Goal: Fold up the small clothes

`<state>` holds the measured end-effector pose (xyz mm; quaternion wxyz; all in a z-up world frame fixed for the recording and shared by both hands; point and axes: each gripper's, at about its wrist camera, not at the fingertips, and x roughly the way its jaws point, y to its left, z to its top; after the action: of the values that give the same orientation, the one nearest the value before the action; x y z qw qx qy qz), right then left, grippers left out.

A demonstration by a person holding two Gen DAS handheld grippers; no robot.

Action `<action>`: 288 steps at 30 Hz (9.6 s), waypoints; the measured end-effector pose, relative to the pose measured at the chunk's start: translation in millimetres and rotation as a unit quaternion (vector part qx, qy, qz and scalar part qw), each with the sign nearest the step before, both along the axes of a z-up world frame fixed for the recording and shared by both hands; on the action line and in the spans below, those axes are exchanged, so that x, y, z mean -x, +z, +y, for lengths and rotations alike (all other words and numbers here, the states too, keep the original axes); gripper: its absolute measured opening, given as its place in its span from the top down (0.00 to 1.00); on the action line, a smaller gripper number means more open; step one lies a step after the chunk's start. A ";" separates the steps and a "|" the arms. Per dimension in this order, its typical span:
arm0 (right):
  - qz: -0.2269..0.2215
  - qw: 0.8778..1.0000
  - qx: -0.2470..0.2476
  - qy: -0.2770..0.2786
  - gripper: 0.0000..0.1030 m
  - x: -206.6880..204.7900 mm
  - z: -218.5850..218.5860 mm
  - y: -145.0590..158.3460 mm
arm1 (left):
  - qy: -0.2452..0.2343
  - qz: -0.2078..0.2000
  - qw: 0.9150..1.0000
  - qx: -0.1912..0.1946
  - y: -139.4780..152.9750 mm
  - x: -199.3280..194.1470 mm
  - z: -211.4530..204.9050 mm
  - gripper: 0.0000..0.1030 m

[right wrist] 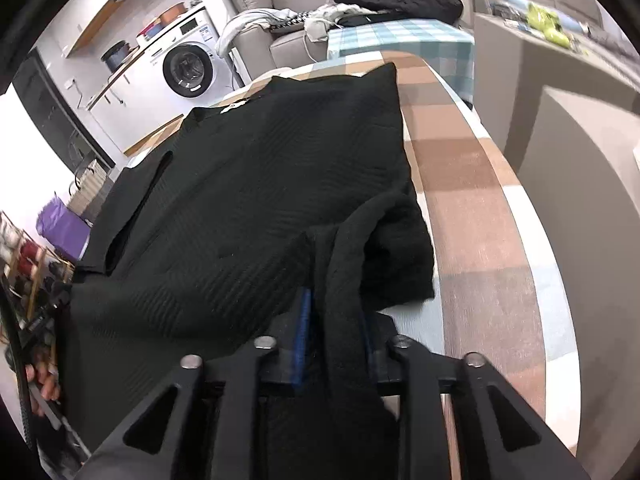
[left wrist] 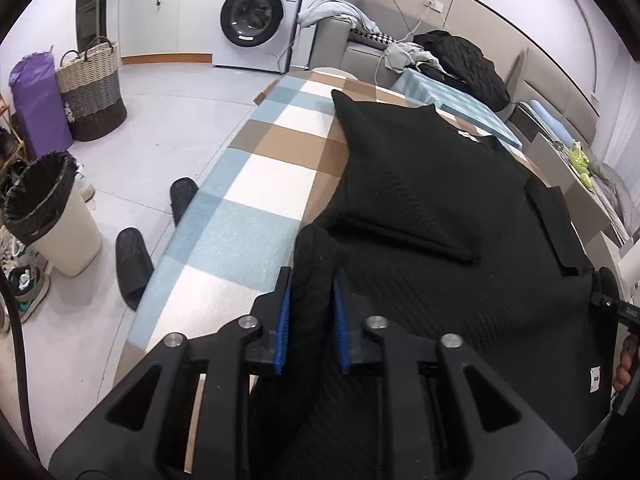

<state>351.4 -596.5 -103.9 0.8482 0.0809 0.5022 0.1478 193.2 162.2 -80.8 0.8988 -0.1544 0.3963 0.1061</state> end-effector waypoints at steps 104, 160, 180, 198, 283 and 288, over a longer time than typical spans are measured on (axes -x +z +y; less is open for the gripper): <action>-0.062 0.997 -0.020 -0.044 0.61 -51.3 -18.7 -8.4 | -0.014 -0.004 1.000 0.028 -19.8 -93.7 -12.5 0.77; -0.080 0.996 -0.048 -0.002 0.56 100.9 -50.9 10.0 | 0.054 -0.085 0.995 0.016 28.5 136.1 -14.6 0.88; -0.147 0.975 -0.151 -0.068 0.95 0.8 -58.4 67.9 | 0.056 -0.160 0.985 0.013 92.5 49.0 5.2 0.97; -0.020 0.986 -0.151 -0.067 0.59 21.3 -83.9 6.8 | 0.072 -0.045 0.996 0.040 23.6 21.0 10.9 0.67; -0.058 0.972 -0.223 -0.056 0.93 21.7 -69.7 21.4 | 0.061 -0.121 0.990 0.049 56.8 23.9 0.6 0.94; -0.072 0.963 -0.249 -0.068 0.93 -16.4 -71.8 51.7 | 0.055 -0.142 0.987 0.045 80.4 -9.2 8.9 0.94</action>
<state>367.8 -668.3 -52.2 0.8433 0.3129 0.3802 0.2152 202.4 171.1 -0.4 0.9310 -0.2296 0.2598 0.1143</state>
